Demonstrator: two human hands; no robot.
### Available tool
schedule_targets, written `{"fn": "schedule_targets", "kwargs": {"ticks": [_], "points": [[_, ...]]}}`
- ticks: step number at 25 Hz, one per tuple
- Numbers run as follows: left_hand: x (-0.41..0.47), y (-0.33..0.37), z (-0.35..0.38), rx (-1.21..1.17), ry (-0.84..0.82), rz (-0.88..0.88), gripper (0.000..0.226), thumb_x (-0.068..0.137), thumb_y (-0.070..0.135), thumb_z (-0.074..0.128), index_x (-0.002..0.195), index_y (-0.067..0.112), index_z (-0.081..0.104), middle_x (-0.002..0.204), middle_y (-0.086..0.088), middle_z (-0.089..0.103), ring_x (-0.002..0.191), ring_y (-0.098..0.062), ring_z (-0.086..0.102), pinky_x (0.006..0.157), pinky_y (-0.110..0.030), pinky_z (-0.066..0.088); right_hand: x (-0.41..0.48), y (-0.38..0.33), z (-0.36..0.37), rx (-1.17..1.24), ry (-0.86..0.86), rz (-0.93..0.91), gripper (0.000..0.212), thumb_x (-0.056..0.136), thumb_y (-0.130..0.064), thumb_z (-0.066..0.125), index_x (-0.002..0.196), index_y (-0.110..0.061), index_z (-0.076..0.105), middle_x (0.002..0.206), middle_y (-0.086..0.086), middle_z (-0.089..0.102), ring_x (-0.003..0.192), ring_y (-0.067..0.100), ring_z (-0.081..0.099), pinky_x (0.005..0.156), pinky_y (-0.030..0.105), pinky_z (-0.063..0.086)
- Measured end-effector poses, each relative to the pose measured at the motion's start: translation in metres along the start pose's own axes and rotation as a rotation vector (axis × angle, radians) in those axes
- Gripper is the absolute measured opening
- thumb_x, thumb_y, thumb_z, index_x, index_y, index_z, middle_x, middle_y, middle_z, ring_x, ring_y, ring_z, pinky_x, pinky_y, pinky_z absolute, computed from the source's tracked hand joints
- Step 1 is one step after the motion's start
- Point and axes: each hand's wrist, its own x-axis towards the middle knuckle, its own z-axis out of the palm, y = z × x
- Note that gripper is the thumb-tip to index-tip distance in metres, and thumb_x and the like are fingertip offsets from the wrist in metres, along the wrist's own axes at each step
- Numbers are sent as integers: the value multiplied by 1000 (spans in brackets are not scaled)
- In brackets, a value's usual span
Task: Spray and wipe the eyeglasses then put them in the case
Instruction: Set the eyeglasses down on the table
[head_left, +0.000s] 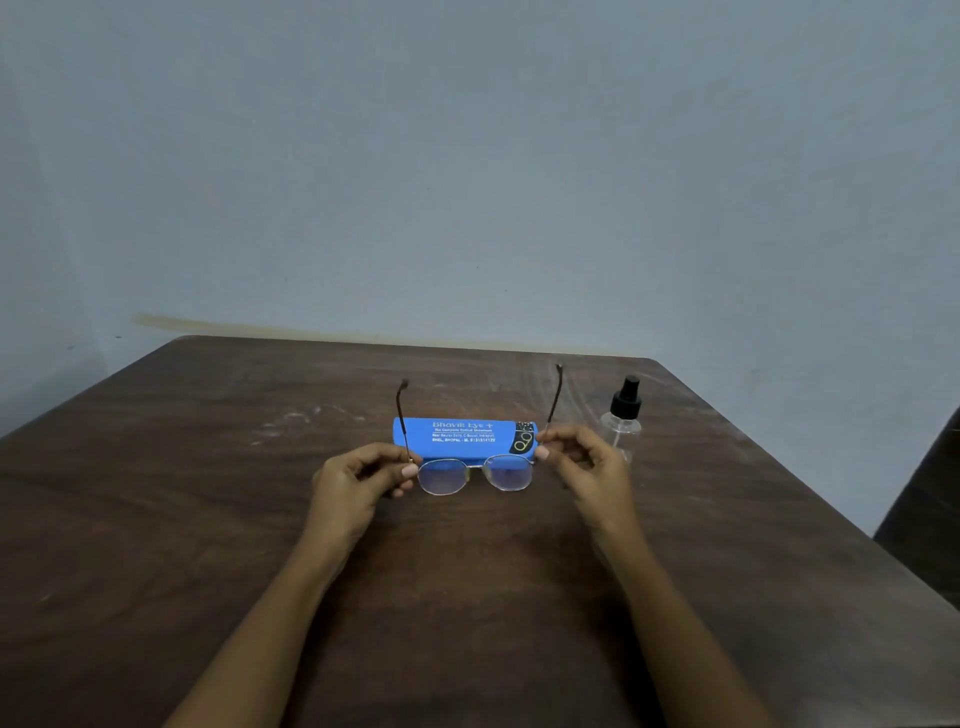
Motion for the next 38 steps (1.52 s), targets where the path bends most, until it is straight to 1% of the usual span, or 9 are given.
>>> {"fn": "schedule_targets", "kwargs": {"ticks": [3,6,10,14,17,24,28,33,38], "points": [[0,-2,-3,50,37,20,22,69,-3,70,69,19,71,61,18,70,55,5,59,57,-6,46,-3,1,1,73,-6,20,23,76,7,64,75,-15,64,63,-12,67,53,-5,54,52,7,40],[-1,-2,-5,122,64,48,21,67,3,73,69,24,72,65,22,69,60,7,59,59,-4,44,-7,5,1,147,-23,41,24,76,11,62,73,-13,62,62,-18,68,55,-5,54,51,7,40],[-3,-1,-4,91,63,19,17,70,2,71,73,18,72,61,21,70,50,4,57,56,-5,46,-10,4,0,192,-60,60,22,76,15,58,74,-7,59,59,-16,67,55,-6,56,52,6,41],[-5,-1,-4,76,67,-20,20,70,3,73,72,23,71,58,13,70,51,1,60,55,-5,46,-13,5,1,177,-79,56,27,75,14,61,73,-13,63,62,-8,67,58,-2,58,56,10,47],[-7,0,-4,42,61,-31,19,71,-3,70,85,11,71,73,4,69,54,2,63,56,-5,48,-16,6,2,180,-74,67,30,76,15,59,73,-15,65,63,-9,70,64,1,62,63,12,50],[-5,-5,-5,90,41,-46,23,73,-4,67,90,11,71,62,18,70,59,4,64,65,-6,51,-21,4,-2,186,-82,148,34,84,12,47,75,-13,68,67,-2,71,69,7,66,67,18,52],[-5,-6,-5,123,24,-37,24,76,-4,64,96,8,71,71,14,70,72,-10,64,79,-21,51,-22,2,-1,219,-76,215,24,84,6,53,77,-11,68,71,6,69,70,14,63,70,22,50],[-7,-3,-3,137,17,-17,24,77,-3,63,97,9,70,80,7,67,62,12,60,63,0,45,-23,2,-2,171,-96,239,22,82,5,57,77,-14,68,74,7,69,73,16,62,77,28,50],[-5,-5,-4,108,29,-25,22,80,-2,61,95,11,70,76,11,68,56,9,60,61,-5,48,-23,2,-2,147,-109,256,20,82,5,57,78,-12,66,74,6,67,66,6,60,65,15,50]]}}
